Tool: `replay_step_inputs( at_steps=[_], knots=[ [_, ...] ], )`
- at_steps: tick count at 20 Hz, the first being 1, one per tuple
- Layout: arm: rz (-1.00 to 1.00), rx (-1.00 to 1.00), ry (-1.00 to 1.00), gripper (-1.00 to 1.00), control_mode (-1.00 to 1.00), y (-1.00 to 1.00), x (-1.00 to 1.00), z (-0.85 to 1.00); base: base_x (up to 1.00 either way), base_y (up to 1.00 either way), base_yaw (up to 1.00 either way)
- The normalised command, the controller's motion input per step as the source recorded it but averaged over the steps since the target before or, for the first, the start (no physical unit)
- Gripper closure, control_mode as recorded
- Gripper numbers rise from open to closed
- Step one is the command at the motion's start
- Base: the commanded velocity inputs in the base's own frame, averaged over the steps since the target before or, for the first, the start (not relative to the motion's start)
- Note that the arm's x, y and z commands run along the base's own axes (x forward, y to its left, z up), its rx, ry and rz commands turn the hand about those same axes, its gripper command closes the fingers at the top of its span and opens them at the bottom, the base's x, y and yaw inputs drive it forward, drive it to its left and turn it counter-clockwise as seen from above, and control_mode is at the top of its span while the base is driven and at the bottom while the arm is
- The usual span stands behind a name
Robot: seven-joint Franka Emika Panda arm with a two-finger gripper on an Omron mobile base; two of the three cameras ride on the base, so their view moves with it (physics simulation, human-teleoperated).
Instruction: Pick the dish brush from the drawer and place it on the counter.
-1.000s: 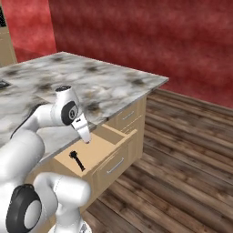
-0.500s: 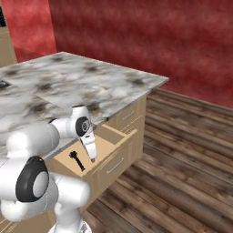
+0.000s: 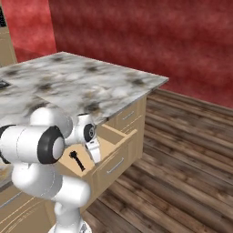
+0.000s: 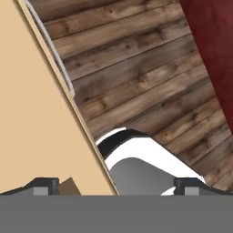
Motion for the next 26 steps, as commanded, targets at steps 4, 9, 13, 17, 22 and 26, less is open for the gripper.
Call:
replay_step_inputs(
  at_steps=[4,9,13,17,22,26],
  knots=[
    [0.06,-0.02,-0.04,-1.0,-1.0,0.0,0.5,-0.41,0.0,0.0,0.0],
    [0.08,-0.05,-0.01,-1.0,-1.0,0.0,0.49,-0.4,0.0,0.0,0.0],
    [0.09,-0.04,0.0,-1.0,-1.0,0.0,0.41,-0.39,0.0,0.0,0.0],
    [0.05,-0.01,0.0,-1.0,-1.0,-0.34,0.06,-0.31,0.0,0.0,0.0],
    [0.0,0.0,0.01,-1.0,-1.0,-1.0,-0.75,-0.22,0.0,0.0,0.0],
    [0.0,0.0,-0.05,-1.0,-1.0,-1.0,-1.0,-0.16,0.0,0.0,0.0]
  ],
)
